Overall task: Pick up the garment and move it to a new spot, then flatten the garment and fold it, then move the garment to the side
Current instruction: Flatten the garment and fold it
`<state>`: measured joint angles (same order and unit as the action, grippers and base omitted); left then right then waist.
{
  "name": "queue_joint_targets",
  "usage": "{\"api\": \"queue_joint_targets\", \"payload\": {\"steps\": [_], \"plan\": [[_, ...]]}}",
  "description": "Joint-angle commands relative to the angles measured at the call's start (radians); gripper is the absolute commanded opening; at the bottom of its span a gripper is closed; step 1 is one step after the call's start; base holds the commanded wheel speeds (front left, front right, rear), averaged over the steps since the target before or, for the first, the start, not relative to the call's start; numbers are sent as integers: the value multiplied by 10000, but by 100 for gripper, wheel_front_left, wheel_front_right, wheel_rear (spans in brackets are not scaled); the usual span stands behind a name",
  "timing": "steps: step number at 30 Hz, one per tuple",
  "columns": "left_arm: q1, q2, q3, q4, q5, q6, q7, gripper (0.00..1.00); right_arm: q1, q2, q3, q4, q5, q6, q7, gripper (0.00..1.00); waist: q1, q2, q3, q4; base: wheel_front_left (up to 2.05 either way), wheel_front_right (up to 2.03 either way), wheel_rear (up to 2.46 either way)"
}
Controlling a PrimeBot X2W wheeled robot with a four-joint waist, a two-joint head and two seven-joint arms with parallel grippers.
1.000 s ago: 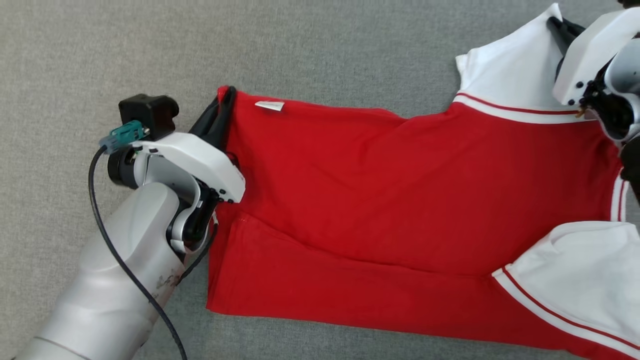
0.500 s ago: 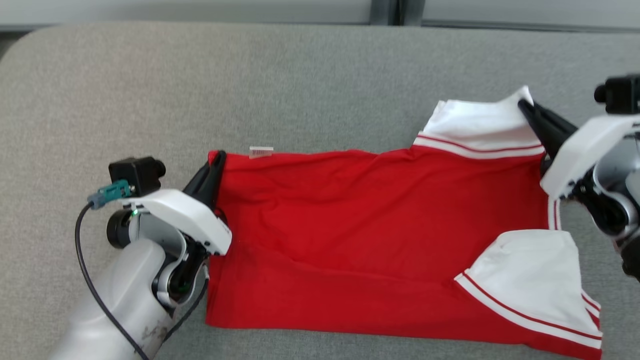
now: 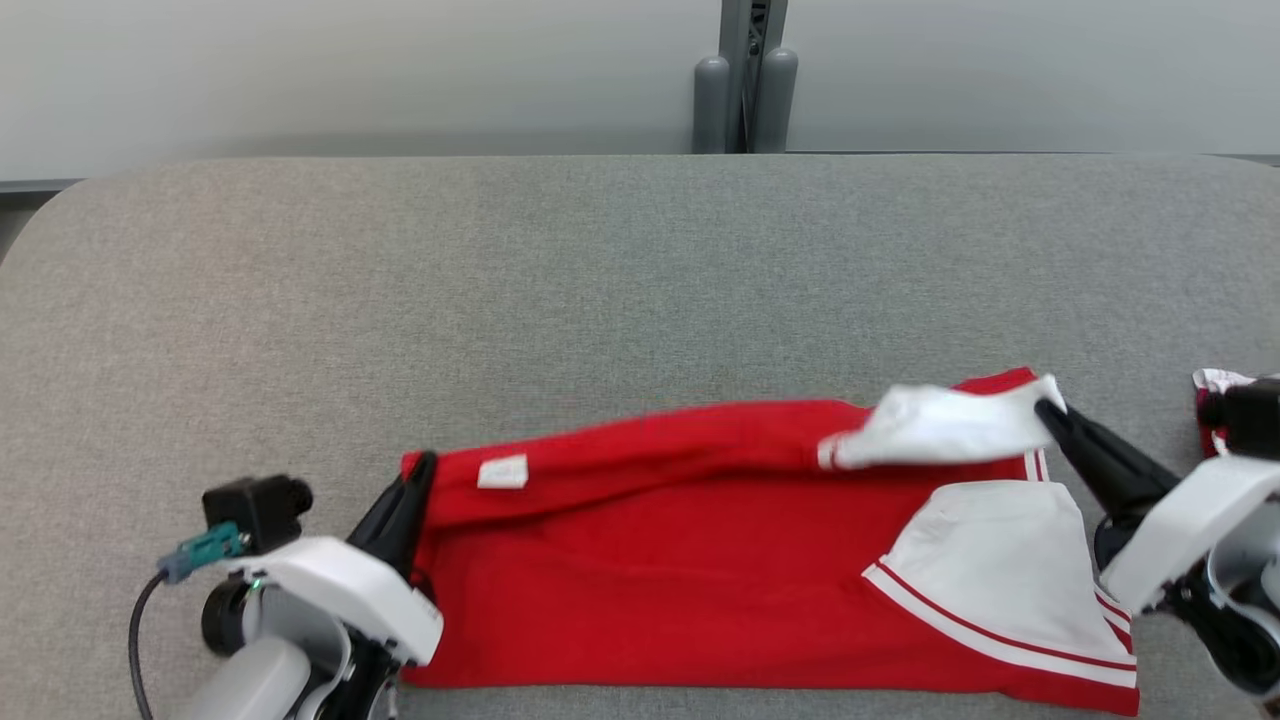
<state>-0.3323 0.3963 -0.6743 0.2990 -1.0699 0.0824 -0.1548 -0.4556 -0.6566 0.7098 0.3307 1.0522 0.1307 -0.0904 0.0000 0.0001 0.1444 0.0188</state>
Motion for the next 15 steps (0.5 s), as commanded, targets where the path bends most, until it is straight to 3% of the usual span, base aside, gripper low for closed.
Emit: {"api": "queue_joint_targets", "payload": {"steps": [1, 15], "plan": [[160, 137, 76, -27, -71, 81, -92, 0, 209, -87, -82, -109, 6, 1, -142, 0, 0, -1, -16, -41, 0, 0, 0], [1088, 124, 156, 566, -212, 5, -600, 0, 1718, 6, -480, -710, -1361, -1, -586, 0, 0, -1, 83, -401, 0, 0, 0]]}}
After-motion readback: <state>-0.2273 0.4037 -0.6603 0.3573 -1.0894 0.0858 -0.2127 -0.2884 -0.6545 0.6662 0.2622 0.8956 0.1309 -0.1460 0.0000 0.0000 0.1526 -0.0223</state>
